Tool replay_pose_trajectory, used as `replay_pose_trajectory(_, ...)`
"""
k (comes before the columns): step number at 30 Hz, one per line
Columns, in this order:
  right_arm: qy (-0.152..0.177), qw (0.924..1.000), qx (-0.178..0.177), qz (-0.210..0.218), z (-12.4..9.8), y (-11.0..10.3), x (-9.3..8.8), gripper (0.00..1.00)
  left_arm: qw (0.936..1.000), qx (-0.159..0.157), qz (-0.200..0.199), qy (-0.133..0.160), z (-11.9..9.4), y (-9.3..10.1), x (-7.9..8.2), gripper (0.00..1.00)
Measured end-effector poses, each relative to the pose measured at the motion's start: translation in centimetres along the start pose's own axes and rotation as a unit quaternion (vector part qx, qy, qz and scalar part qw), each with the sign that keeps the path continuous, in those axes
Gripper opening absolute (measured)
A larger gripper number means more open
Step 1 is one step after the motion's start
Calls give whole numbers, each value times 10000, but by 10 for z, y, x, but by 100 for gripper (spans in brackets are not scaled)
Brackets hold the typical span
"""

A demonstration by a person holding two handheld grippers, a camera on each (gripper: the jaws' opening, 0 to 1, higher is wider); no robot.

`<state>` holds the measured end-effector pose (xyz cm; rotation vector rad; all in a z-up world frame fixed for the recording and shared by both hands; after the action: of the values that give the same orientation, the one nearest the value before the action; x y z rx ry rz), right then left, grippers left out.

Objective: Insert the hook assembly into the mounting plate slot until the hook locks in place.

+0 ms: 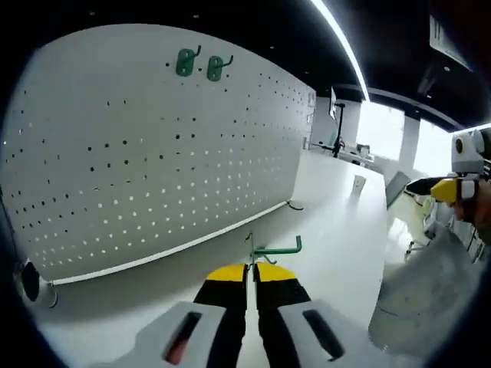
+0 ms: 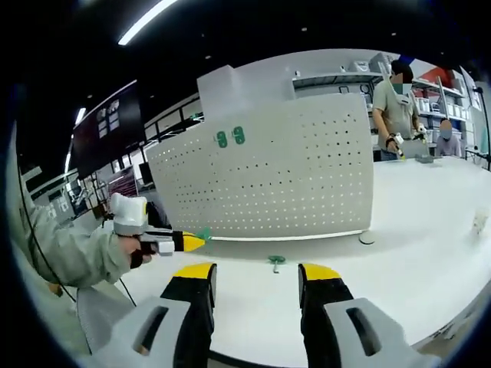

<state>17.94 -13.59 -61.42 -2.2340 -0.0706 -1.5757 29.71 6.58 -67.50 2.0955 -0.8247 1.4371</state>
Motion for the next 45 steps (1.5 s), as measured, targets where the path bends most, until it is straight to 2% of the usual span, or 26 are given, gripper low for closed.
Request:
replay_pose_trajectory(9,0,9995,307,-72,1,-18,1,41,9996,68,-126,260,-36,22,6,3)
replay_pose_trajectory(16,41,9981,616,-84,-1,-39,5,40,9991,14,-266,321,-53,38,5,3)
replay_pose_trajectory(20,59,9967,804,-138,-1,-51,8,40,9991,13,-178,378,-61,49,8,3)
replay_pose_trajectory(25,87,9944,1035,-212,-1,-67,11,39,9989,-22,0,475,-70,61,14,3)
replay_pose_trajectory(33,62,9900,1405,-151,0,-89,12,32,9974,-41,186,698,-82,77,23,3)
replay_pose_trajectory(45,58,9853,1700,-153,5,-113,11,28,9943,-226,394,965,-87,98,37,3)
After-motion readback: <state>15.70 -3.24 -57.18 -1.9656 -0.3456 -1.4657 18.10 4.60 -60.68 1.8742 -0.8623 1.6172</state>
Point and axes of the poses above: the point that each gripper's makers call its tool centre point, and the gripper's own axes: z roughly forward along the fingers, y roughly to its right, x roughly out of its top, the point moved 3 cm from there along -z, roughly backward along the fingers, and after that the axes turned 6 degrees about z, right-handed, at the moved point
